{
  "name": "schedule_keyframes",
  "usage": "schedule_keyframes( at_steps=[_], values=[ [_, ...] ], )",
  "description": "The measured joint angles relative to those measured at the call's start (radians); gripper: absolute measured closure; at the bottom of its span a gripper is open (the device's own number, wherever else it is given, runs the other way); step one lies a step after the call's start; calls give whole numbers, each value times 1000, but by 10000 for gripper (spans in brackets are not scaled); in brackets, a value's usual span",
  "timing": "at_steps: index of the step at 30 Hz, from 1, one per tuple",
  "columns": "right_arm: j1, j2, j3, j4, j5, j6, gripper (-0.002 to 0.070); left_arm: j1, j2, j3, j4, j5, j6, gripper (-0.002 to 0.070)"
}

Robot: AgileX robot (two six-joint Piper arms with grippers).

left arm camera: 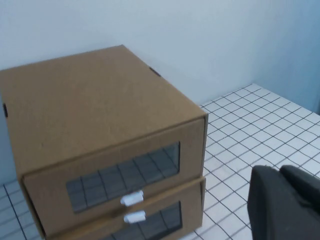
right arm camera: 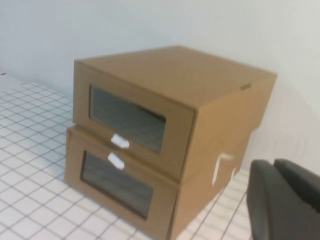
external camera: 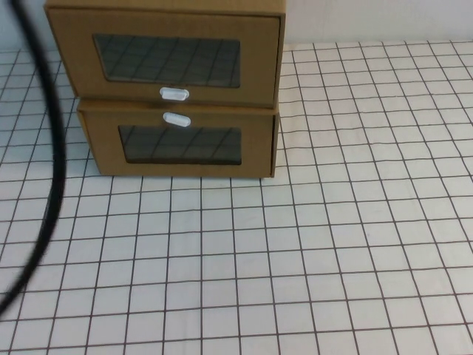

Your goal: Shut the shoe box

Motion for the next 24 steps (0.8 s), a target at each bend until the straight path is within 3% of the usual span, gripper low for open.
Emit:
schedule_keyframes(
  at_steps=[10,17,24],
  values=[
    [-1,-150,288,2,-63,17,689,0,-567,665,23,-159,-44,679],
    [-1,-150,301,2,-54,17,689,0,-776,837,33,-177,-46,679],
    [-1,-150,301,2,7,17,689,0,-806,901,43,-177,-46,679]
  ],
)
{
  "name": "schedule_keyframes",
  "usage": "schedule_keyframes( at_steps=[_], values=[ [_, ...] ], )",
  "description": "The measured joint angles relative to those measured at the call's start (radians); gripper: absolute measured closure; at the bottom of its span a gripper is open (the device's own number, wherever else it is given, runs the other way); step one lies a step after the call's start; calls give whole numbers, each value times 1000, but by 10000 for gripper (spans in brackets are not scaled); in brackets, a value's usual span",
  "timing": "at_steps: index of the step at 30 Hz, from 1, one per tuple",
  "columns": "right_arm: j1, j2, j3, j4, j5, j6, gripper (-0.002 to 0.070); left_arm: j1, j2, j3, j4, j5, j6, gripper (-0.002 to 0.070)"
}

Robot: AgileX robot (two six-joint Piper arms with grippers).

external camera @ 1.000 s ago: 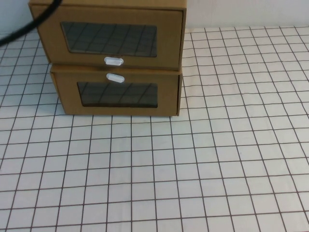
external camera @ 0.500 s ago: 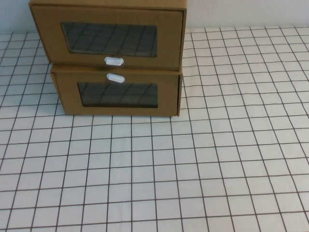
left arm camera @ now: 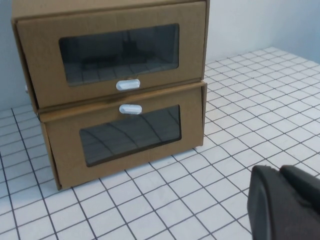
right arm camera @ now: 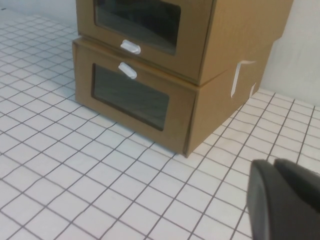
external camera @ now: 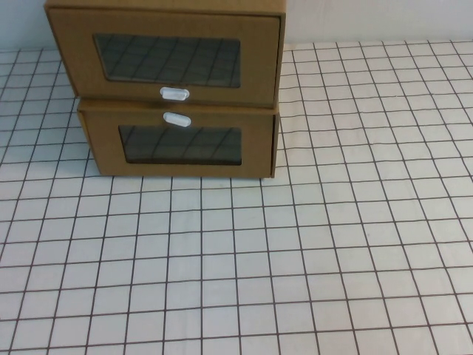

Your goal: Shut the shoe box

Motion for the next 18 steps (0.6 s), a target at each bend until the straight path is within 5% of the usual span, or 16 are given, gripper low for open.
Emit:
schedule_keyframes(
  at_steps=[8,18],
  values=[
    [0,0,0,0,84,0,690,0,0,63,69,-47,0,679],
    [0,0,0,0,157,0,689,0,-83,388,369,-488,-77,679]
  ],
)
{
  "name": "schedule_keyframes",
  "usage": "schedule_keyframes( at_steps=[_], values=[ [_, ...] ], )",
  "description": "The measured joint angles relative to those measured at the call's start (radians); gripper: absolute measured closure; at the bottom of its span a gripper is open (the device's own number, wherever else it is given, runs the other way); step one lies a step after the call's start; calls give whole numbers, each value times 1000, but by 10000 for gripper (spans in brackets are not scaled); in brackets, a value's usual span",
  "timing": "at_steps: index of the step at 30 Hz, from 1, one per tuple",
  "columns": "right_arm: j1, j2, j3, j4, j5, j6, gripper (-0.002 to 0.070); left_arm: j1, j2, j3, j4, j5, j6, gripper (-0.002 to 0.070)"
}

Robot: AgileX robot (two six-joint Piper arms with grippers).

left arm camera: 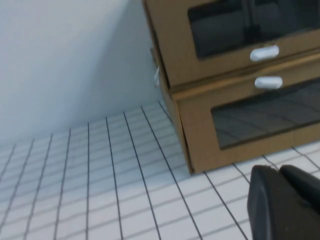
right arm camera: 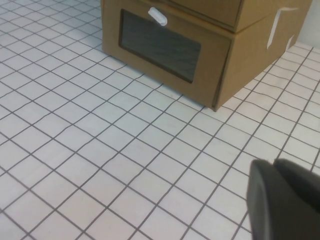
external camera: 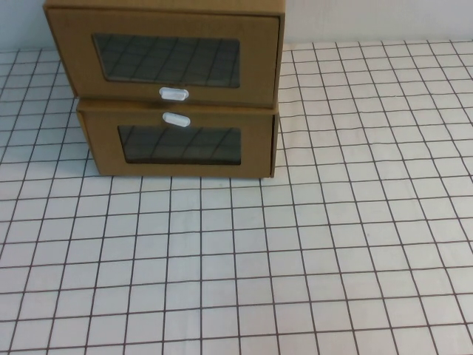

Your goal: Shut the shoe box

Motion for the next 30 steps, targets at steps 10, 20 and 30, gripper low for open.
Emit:
schedule_keyframes(
  at_steps=[10,20,30],
  values=[
    [0,0,2,0,52,0,689,0,-23,192,60,73,-264,679],
    [0,0,2,0,70,0,690,0,-23,192,64,81,-267,679],
    [-5,-10,2,0,99,0,690,0,-23,192,64,81,-267,679]
  ],
)
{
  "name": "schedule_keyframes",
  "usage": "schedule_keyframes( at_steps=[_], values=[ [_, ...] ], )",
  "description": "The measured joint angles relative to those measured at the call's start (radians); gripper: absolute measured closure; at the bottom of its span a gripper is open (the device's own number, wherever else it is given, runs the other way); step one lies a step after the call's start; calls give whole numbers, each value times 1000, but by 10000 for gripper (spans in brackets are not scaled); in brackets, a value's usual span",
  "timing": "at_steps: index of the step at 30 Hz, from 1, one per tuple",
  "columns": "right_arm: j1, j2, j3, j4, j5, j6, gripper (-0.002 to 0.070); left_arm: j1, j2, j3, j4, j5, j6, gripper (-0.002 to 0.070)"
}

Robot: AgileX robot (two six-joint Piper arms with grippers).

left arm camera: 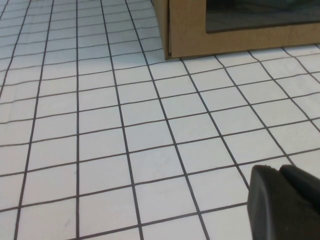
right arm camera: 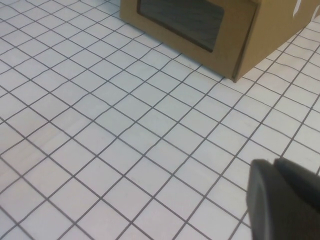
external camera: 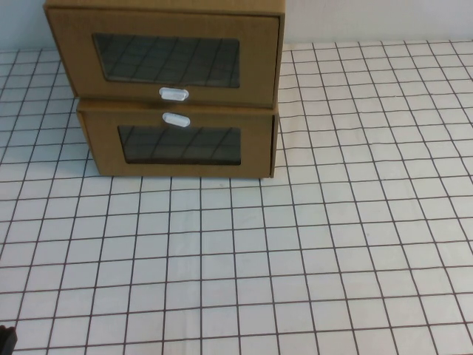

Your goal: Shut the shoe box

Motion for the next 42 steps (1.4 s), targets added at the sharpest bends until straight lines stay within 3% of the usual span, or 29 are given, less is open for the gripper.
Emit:
schedule_keyframes(
  at_steps=[6,11,15,23,42],
  values=[
    [-167,-158,7,16,19,0,689,0,0,0,0,2,0,679],
    [-357,-310,120,12,-121,48,689,0,0,0,2,2,0,679],
    [-434,-351,251,12,-234,90,689,0,0,0,2,2,0,679],
    [-443,-365,444,12,-444,205,689,0,0,0,2,2,0,679],
    [-443,-365,456,-114,-358,233,689,0,0,0,2,2,-2,679]
  ],
)
